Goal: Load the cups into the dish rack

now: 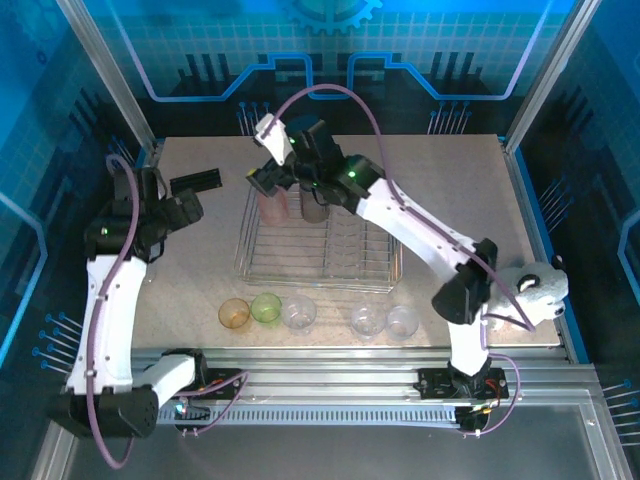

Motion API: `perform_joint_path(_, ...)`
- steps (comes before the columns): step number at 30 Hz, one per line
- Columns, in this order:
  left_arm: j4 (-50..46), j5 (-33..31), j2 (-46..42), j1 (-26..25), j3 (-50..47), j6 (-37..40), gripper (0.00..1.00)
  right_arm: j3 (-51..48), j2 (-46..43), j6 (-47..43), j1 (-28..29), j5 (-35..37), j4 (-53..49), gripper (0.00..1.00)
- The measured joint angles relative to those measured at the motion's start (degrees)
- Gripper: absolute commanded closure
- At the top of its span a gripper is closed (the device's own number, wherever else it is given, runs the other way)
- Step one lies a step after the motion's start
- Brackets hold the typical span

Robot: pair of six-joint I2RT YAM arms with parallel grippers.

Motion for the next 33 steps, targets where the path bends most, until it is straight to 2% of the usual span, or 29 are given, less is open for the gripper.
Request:
perform_joint_path(6, -6.88, -6.6, 11.08, 1.2, 9.03, 5.35, 0.01, -21.18, -14.1, 2.89, -2.1, -0.9, 6.38, 0.0)
perform_joint_path(11, -9.11, -9.66, 18.49, 2.14, 10.43, 8.33, 0.02, -31.95, -21.86, 6.25, -7.17, -3.3, 9.07, 0.01)
perform_joint_path(16, -8.85, -10.64, 21.62, 4.5, 8.13, 10.03, 0.07, -35.21, -26.14, 8.09, -10.93, -4.35, 8.57, 0.03)
perform_joint_path(22, -7.04, -10.19, 25.73, 7.43, 6.25, 11.06, 0.07, -38.36, -30.95, 10.1, -10.97, -5.4, 6.49, 0.05)
perform_joint_path(25, -6.05, -10.29, 28.17, 8.11, 6.38, 11.02, 0.04, -40.5, -32.65, 11.67, -10.93, -5.38, 4.94, 0.05)
perform_joint_path(33, -6.23, -10.91, 35.41, 10.56, 10.93, 11.04, 0.08, -42.49, -33.86, 14.97, -9.4, -3.37, 0.83, 0.06)
